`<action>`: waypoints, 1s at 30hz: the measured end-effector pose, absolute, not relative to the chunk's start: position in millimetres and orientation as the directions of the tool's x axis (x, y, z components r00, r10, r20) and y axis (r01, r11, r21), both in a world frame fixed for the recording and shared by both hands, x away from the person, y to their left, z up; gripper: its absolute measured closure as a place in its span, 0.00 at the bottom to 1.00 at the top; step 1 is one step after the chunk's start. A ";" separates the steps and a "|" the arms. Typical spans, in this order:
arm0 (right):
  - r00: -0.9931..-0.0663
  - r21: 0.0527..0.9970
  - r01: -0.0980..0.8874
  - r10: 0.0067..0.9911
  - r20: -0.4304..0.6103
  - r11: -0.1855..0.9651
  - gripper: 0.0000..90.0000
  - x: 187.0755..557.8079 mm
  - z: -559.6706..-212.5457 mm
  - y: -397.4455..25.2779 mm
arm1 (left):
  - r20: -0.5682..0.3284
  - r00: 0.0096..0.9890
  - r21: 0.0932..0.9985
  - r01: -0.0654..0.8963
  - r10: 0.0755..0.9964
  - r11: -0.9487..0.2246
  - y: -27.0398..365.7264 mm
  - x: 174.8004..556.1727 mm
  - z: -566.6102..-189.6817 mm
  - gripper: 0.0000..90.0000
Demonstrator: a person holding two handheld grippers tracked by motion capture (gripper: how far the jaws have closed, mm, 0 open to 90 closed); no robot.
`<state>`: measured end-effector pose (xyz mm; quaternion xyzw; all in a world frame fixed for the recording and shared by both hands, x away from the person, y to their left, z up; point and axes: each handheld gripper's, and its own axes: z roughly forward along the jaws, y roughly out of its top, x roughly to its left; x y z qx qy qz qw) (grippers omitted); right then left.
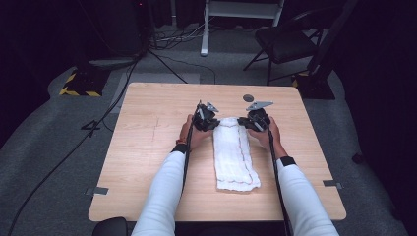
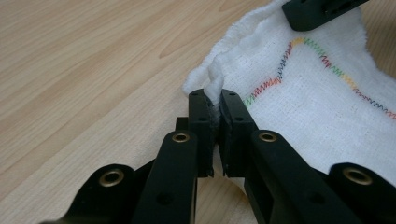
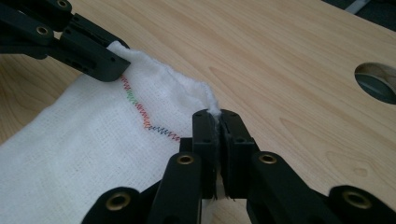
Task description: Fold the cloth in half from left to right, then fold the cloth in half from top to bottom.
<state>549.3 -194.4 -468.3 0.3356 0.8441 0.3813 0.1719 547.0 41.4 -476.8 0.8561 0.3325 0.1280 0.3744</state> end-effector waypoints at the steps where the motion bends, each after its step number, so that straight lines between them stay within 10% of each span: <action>1: -0.715 0.762 0.433 0.699 -0.036 0.482 0.96 549.1 -466.8 -194.1 | -0.030 0.746 0.728 0.472 0.665 -0.496 41.6 547.3 -475.5 0.94; 30: -0.693 0.822 0.347 0.714 -0.100 0.452 0.96 555.6 -425.0 -189.6 | 0.105 0.705 0.777 0.382 0.701 -0.500 40.9 558.5 -423.2 0.95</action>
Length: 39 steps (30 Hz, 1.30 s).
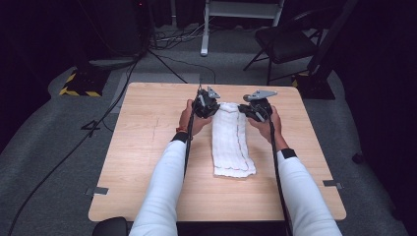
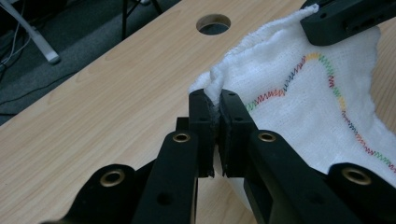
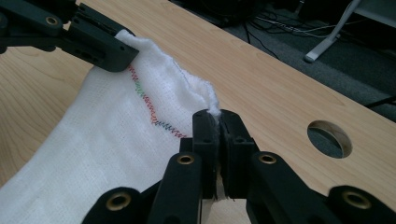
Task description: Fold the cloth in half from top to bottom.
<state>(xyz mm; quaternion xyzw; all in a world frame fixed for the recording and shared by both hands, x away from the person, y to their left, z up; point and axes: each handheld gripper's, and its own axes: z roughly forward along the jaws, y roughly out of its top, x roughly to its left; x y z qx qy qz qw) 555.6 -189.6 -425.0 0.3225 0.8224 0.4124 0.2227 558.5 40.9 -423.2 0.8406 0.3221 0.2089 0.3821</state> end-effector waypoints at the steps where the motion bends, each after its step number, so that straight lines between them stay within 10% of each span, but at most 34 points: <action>1: -0.694 0.825 0.343 0.713 -0.100 0.449 0.96 555.2 -423.6 -189.5 | 0.103 0.704 0.779 0.383 0.703 -0.497 41.9 558.9 -420.5 0.95; 39: -0.820 0.836 0.261 0.568 -0.071 0.483 0.96 492.0 -425.6 -211.1 | 0.076 0.851 0.808 0.253 0.519 -0.532 54.8 487.0 -430.2 0.94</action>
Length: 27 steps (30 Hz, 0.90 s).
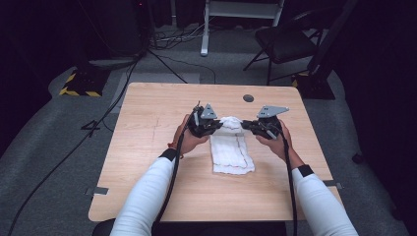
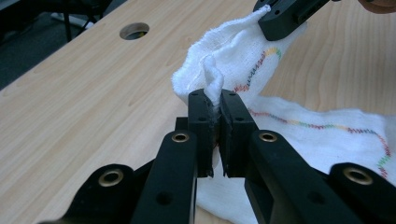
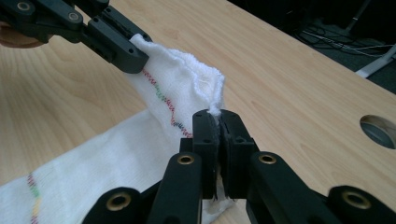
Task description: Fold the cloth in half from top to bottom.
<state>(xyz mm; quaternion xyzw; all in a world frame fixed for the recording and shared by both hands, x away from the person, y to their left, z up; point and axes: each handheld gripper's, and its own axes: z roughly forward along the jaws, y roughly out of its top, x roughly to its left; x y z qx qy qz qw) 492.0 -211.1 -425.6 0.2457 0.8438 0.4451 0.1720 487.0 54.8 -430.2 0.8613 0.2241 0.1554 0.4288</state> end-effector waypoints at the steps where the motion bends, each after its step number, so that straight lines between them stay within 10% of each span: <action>1: -0.824 0.833 0.259 0.562 -0.073 0.488 0.96 490.0 -426.6 -211.1 | 0.075 0.855 0.809 0.249 0.513 -0.533 55.4 484.5 -430.8 0.94; 27: -0.879 0.815 0.234 0.473 -0.055 0.529 0.96 445.8 -439.0 -220.4 | 0.091 0.904 0.774 0.199 0.417 -0.601 57.9 435.6 -450.9 0.93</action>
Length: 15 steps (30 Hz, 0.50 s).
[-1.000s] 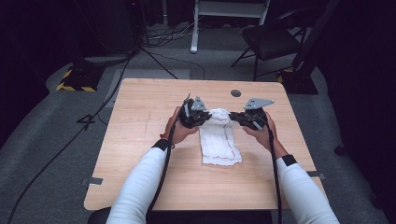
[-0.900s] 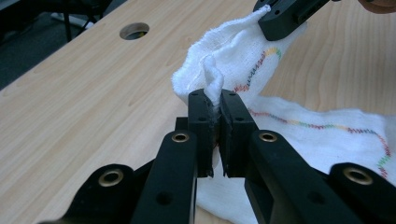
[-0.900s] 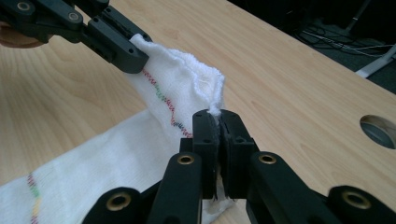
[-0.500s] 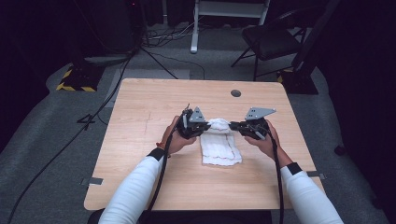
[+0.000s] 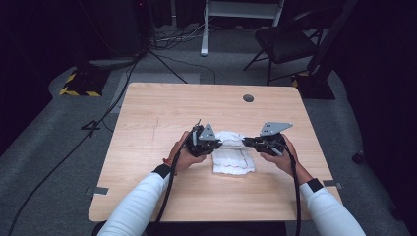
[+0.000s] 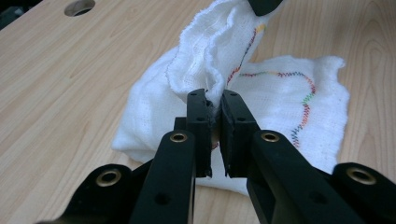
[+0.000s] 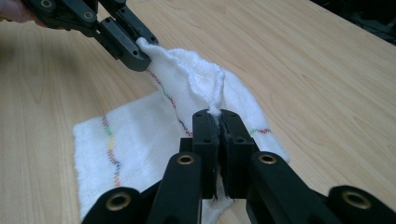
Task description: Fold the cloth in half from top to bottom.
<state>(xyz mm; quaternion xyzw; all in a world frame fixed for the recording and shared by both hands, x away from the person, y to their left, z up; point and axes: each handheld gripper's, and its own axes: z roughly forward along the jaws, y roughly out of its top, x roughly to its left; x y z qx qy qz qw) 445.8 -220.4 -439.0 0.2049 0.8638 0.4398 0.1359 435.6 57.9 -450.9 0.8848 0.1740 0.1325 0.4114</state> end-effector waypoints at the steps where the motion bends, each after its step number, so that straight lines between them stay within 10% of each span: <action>1: -0.881 0.815 0.234 0.470 -0.053 0.530 0.96 444.0 -439.9 -220.5 | 0.093 0.907 0.771 0.196 0.412 -0.606 57.7 434.5 -451.5 0.92; 15: -0.902 0.796 0.238 0.430 -0.032 0.557 0.95 420.8 -451.7 -228.0 | 0.093 0.937 0.737 0.163 0.337 -0.656 52.1 409.0 -461.6 0.92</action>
